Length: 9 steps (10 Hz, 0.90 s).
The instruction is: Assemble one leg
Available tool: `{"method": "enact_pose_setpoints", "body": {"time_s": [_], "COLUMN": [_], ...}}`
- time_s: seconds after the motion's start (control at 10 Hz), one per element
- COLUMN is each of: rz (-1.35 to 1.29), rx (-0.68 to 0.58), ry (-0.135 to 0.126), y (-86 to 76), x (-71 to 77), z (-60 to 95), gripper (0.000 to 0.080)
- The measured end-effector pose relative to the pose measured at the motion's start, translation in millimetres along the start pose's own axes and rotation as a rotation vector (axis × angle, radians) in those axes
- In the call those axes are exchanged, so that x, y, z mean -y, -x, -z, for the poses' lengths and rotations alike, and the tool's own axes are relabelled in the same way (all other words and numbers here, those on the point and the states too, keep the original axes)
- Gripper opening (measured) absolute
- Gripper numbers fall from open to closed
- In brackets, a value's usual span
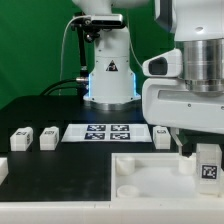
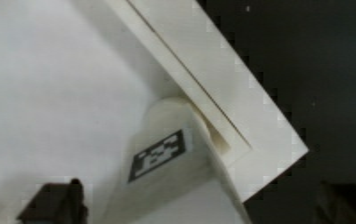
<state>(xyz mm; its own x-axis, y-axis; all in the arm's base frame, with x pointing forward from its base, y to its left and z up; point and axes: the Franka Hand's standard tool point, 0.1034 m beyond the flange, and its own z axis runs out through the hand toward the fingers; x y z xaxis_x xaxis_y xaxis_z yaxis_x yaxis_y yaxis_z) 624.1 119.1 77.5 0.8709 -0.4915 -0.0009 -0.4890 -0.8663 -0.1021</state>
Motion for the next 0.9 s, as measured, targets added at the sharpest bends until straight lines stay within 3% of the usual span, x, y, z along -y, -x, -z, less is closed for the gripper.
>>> {"method": "enact_pose_setpoints", "body": {"time_s": [0.1,0.2,0.3,0.4,0.5,0.6,0.7,0.9], "rz": [0.216,0.36,0.315,0.318,0.31,0.156,0.035,-0.18], "rx": [-0.004,-0.008,-0.007,-0.007,-0.006,-0.004,-0.004,-0.005], "ry": [0.029,0.032,0.028,0.028,0.027,0.018,0.018,0.017], "y": [-1.9,-5.5,-5.0,-5.1,-5.0,-3.7,-3.9,-3.4], "x": [-1.9,-3.0,-2.8,-2.9,-2.8,-1.1,-1.9,-2.2], "z": [1.4,2.5,2.2,2.3,2.2,2.1,1.9,1.5], "gripper": [0.0649,0.0649,0.0649,0.0559,0.0559,0.0332,0.0294,0.0294]}}
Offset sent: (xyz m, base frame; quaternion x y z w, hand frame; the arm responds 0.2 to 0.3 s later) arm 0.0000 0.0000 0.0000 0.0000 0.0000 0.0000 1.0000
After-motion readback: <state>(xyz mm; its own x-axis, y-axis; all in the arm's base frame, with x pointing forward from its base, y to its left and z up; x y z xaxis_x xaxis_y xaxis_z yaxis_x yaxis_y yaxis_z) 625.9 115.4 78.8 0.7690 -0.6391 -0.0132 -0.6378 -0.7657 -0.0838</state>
